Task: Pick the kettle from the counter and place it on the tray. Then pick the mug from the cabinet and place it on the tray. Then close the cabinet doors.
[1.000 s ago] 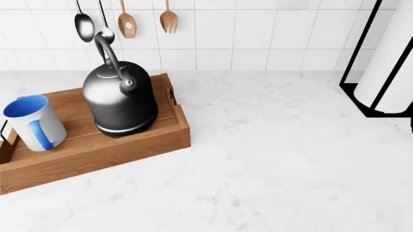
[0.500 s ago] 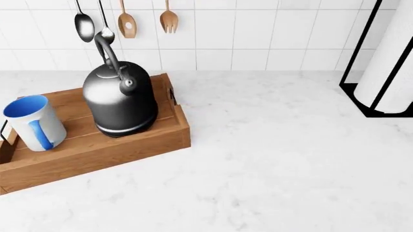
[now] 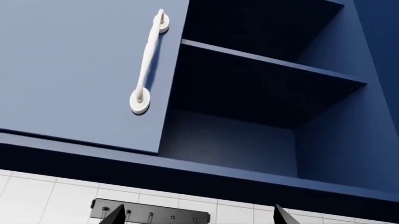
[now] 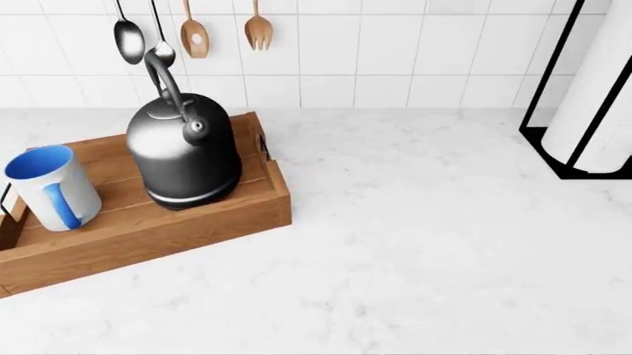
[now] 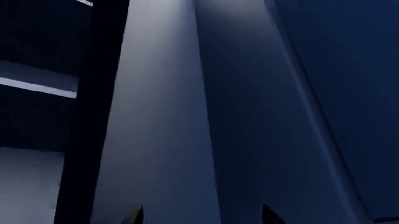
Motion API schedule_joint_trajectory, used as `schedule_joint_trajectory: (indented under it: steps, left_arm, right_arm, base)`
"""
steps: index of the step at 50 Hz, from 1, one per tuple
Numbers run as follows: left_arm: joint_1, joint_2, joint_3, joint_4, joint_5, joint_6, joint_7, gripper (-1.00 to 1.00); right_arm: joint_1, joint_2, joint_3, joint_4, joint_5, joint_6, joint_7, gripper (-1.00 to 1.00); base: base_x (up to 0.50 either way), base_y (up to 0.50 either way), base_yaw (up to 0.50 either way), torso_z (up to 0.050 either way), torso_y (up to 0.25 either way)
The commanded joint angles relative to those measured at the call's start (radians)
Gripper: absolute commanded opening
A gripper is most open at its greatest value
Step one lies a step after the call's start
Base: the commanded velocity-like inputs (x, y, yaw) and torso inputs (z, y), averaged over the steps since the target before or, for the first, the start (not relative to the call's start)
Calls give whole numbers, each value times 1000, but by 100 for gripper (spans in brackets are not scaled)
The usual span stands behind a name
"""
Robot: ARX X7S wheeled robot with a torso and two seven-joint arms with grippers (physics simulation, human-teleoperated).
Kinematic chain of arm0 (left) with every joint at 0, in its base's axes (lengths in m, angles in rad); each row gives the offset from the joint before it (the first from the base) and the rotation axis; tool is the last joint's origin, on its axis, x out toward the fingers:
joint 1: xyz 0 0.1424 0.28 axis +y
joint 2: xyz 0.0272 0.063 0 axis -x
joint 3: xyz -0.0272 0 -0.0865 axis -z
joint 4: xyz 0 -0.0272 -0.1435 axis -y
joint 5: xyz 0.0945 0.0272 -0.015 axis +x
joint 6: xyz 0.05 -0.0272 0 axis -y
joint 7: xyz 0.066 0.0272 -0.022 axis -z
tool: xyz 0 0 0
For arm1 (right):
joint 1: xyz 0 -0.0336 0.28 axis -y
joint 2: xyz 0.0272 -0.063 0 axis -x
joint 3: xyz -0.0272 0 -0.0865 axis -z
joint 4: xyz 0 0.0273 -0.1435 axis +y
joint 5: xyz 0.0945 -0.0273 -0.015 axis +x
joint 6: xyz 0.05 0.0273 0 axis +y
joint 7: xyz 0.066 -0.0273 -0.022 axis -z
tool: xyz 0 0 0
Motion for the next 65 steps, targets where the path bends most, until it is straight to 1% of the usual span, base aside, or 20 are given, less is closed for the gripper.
schedule_joint_trajectory:
  steps: [1, 4, 10, 19, 24, 31, 37, 48, 58, 65]
  left_arm:
    - [10, 11, -20, -1, -1, -15, 8, 100]
    - [20, 15, -38, -2, -1, -21, 15, 100]
    - [38, 16, -71, -2, -9, -31, 26, 100]
    - [61, 30, -107, -1, -9, -52, 42, 100]
    - [68, 37, -120, -2, -8, -62, 48, 100]
    - [77, 49, -136, -1, -7, -75, 55, 100]
    - [92, 61, -161, -2, -4, -92, 70, 100]
    - [110, 85, -197, -10, 12, -123, 100, 100]
    - [119, 92, -221, -16, 16, -137, 114, 100]
    - [127, 99, -241, -20, 21, -149, 129, 100]
  right_arm:
    - [40, -374, 266, 234, 56, 321, 71, 100]
    - [35, -440, 281, 264, 22, 347, 69, 100]
    - [-29, -515, 299, 276, -86, 340, -7, 100]
    - [-40, -584, 293, 303, -179, 337, -80, 100]
    - [-49, -625, 297, 323, -251, 333, -149, 100]
    - [-106, -705, 327, 375, -382, 260, -299, 100]
    - [-141, -761, 318, 420, -502, 195, -420, 100]
    - [-246, -857, 325, 494, -579, 70, -542, 100]
    - [-282, -927, 280, 618, -695, -16, -667, 100]
    - [-274, -968, 212, 724, -794, -72, -818, 100]
  base:
    - [0, 0, 5, 12, 0]
    - [0, 0, 7, 8, 0]
    - [5, 0, 7, 6, 0]
    - [1, 0, 3, 6, 1]
    - [2, 0, 2, 5, 4]
    - [0, 0, 0, 0, 0]
    - [0, 0, 2, 4, 2]
    - [0, 0, 2, 4, 1]
    - [0, 0, 1, 1, 0]
    - [3, 0, 3, 2, 0]
